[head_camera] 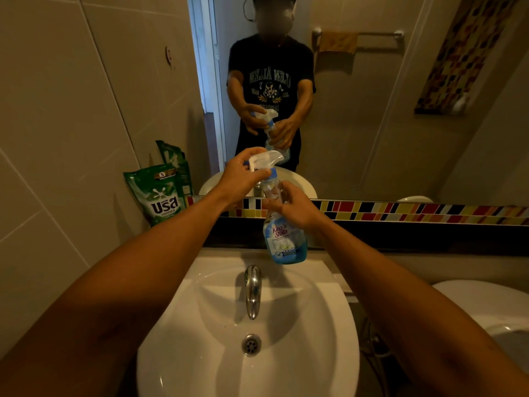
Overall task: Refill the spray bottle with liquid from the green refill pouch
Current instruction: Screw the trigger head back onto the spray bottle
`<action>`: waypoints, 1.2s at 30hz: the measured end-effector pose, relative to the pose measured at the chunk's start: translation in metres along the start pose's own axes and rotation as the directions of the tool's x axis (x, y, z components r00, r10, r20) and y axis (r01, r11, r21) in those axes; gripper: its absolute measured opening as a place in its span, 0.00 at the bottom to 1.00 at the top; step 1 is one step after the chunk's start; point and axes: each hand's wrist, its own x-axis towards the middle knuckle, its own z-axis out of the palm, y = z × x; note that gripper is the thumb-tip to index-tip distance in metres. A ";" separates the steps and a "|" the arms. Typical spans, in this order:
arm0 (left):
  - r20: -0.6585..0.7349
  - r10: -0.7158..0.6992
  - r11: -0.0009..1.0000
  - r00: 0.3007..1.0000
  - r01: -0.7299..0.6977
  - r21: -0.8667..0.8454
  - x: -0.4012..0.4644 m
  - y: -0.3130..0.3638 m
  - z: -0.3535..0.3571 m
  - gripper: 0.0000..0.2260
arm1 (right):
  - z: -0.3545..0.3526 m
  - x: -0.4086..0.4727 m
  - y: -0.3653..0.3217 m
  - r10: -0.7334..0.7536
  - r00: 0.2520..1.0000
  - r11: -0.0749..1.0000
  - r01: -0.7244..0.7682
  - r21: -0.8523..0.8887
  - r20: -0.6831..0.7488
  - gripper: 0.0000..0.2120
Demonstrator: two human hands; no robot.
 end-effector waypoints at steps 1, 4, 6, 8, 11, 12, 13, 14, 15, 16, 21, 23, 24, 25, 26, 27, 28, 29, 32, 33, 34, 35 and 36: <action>-0.003 0.004 1.000 1.000 -0.004 -0.008 0.000 0.001 0.001 0.25 | 0.000 0.000 0.000 -0.005 1.000 1.000 0.005 -0.011 -0.002 0.19; -0.036 0.012 0.999 0.999 -0.014 -0.044 -0.002 0.002 0.006 0.26 | 0.000 0.000 -0.003 -0.018 1.000 0.999 0.018 -0.032 0.005 0.19; -0.049 0.013 0.999 0.999 -0.015 -0.040 -0.001 0.000 0.007 0.26 | -0.001 0.000 -0.004 -0.012 1.000 0.999 0.012 -0.030 0.006 0.17; -0.034 0.012 1.000 0.999 -0.012 -0.014 0.000 -0.001 0.006 0.25 | -0.002 0.000 -0.002 -0.004 1.000 1.000 0.004 -0.022 -0.006 0.18; 0.009 0.015 1.000 1.000 -0.015 0.014 0.001 -0.003 0.004 0.25 | -0.004 -0.001 0.001 0.006 1.000 0.999 -0.006 -0.032 -0.004 0.20; 0.015 0.013 1.000 1.000 -0.013 0.009 0.000 -0.004 0.003 0.26 | -0.004 -0.002 0.002 0.007 1.000 1.000 -0.007 -0.030 0.001 0.20; 0.013 0.011 1.000 1.000 -0.011 -0.002 0.000 -0.005 0.003 0.26 | -0.003 -0.002 0.001 0.007 1.000 1.000 -0.007 -0.028 0.005 0.20; 0.003 0.010 1.000 1.000 -0.010 -0.014 -0.001 -0.005 0.004 0.26 | -0.003 -0.003 0.001 0.002 1.000 1.000 -0.002 -0.026 0.009 0.19; -0.013 0.009 1.000 1.000 -0.009 -0.025 -0.001 -0.006 0.005 0.26 | -0.003 -0.004 -0.001 -0.001 1.000 1.000 0.001 -0.026 0.013 0.19; -0.031 0.012 0.999 0.999 -0.013 -0.033 -0.002 -0.006 0.006 0.26 | -0.002 -0.004 -0.002 -0.003 1.000 1.000 0.003 -0.025 0.015 0.18; -0.065 0.032 0.999 0.997 -0.033 -0.012 -0.002 -0.004 0.006 0.25 | 0.001 -0.004 -0.005 -0.010 1.000 1.000 0.010 -0.025 0.014 0.19; -0.043 0.031 0.999 0.999 -0.031 0.020 -0.001 -0.004 0.004 0.25 | 0.001 -0.004 -0.004 -0.011 1.000 1.000 0.011 -0.009 0.009 0.17; -0.026 0.030 0.999 0.999 -0.029 0.035 -0.001 -0.004 0.002 0.24 | 0.000 -0.004 -0.003 -0.006 1.000 1.000 0.006 -0.001 0.007 0.17; -0.009 0.026 0.999 1.000 -0.026 0.045 -0.001 -0.005 0.001 0.25 | 0.000 -0.005 -0.003 0.000 1.000 1.000 0.000 0.006 0.009 0.17; 0.003 0.018 0.999 1.000 -0.018 0.047 -0.001 -0.005 -0.001 0.25 | 0.000 -0.005 -0.003 0.005 1.000 1.000 -0.005 0.010 0.013 0.17; 0.007 0.009 0.999 1.000 -0.009 0.042 -0.002 -0.006 -0.001 0.25 | 0.001 -0.006 -0.004 0.008 1.000 1.000 -0.008 0.009 0.018 0.17; 0.003 0.005 0.999 1.000 -0.005 0.034 -0.003 -0.006 -0.001 0.24 | 0.001 -0.007 -0.004 0.006 1.000 1.000 -0.006 0.003 0.020 0.17; -0.010 0.006 1.000 1.000 -0.006 0.023 -0.004 -0.006 0.000 0.24 | 0.002 -0.007 -0.004 0.003 1.000 1.000 -0.003 -0.005 0.021 0.17; -0.064 0.015 1.000 0.998 -0.016 -0.022 -0.007 -0.007 0.003 0.24 | 0.005 -0.008 -0.005 0.002 1.000 1.000 -0.002 -0.022 0.022 0.18; -0.080 0.017 1.000 0.997 -0.019 -0.024 -0.007 -0.008 0.003 0.24 | 0.006 -0.008 -0.005 0.000 1.000 1.000 0.000 -0.024 0.021 0.18; -0.089 0.021 1.000 0.996 -0.022 -0.018 -0.006 -0.008 0.003 0.23 | 0.007 -0.008 -0.005 -0.003 1.000 1.000 0.003 -0.025 0.018 0.18; -0.091 0.023 1.000 0.996 -0.024 -0.009 -0.006 -0.009 0.003 0.23 | 0.007 -0.008 -0.006 -0.005 1.000 1.000 0.005 -0.023 0.016 0.17; -0.085 0.024 1.000 0.996 -0.024 0.002 -0.005 -0.008 0.003 0.23 | 0.006 -0.008 -0.006 -0.004 1.000 1.000 0.004 -0.016 0.013 0.16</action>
